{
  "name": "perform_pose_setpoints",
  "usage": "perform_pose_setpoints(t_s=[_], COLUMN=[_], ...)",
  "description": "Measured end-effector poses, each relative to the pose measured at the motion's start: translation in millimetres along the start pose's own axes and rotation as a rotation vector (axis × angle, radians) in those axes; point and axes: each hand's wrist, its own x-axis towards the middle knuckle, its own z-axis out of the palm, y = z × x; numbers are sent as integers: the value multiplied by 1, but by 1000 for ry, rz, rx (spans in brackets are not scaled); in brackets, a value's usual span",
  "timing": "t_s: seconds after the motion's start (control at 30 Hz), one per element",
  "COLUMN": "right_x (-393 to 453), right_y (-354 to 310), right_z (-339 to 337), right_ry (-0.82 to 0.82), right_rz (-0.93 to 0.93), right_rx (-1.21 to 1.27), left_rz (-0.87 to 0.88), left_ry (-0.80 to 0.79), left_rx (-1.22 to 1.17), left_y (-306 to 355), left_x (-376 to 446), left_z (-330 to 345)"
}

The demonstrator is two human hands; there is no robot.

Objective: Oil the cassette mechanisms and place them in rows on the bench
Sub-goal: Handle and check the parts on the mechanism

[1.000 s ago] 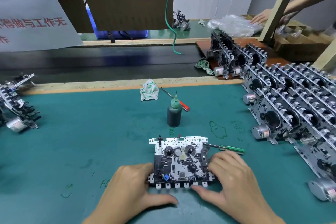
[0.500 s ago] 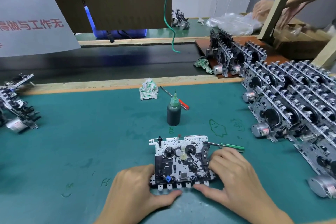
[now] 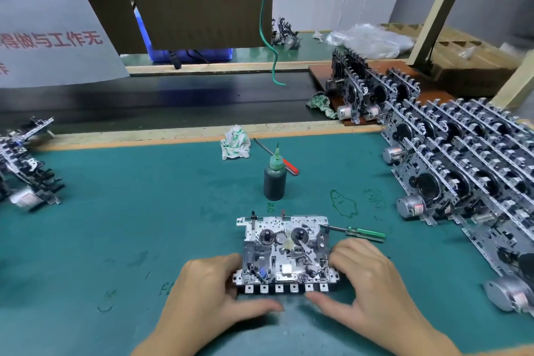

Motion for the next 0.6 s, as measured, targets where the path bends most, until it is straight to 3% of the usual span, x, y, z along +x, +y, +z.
perform_pose_setpoints(t_s=[0.13, 0.27, 0.4, 0.6], right_x=[10, 29, 49, 66], right_y=[-7, -13, -10, -4], right_z=[-11, -15, -11, -13], right_ry=[-63, -88, -135, -208], right_rz=[264, 468, 589, 619], right_rx=[442, 633, 693, 642], left_rz=[-44, -238, -417, -470], left_ry=[148, 211, 153, 108], left_rx=[-311, -523, -549, -489], left_y=[5, 18, 17, 15], left_x=[4, 16, 31, 43], left_z=[-1, -2, -6, -11])
